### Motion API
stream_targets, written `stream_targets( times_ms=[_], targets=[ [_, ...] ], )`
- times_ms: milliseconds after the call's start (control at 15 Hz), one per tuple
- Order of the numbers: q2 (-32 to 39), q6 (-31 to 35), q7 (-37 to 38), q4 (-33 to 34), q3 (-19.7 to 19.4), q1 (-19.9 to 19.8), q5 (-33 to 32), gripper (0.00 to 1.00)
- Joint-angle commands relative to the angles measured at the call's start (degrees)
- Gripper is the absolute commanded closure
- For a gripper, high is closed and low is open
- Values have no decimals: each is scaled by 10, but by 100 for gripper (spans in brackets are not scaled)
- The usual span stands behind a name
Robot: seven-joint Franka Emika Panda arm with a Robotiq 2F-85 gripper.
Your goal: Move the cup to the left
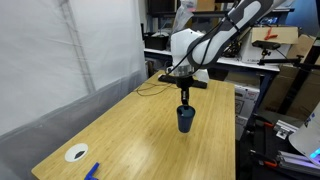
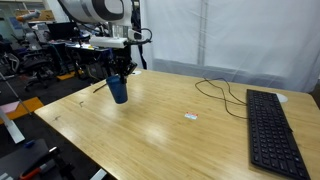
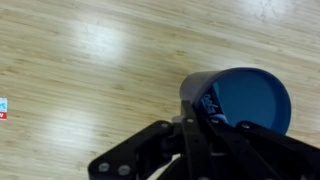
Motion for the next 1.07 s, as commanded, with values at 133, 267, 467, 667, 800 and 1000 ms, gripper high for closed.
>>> stream_targets(
  times_ms=[133,267,467,667,800,1000],
  targets=[
    [23,-1,-14,42,16,1,4,99],
    [28,-2,-15,48,21,6,0,99],
    [41,-5,-20,44,29,13,-7,99],
    [59,-4,-24,45,32,20,-12,99],
    [71,-3,-26,50,32,23,-17,99],
    [80,-4,-30,57,31,22,-18,99]
  ],
)
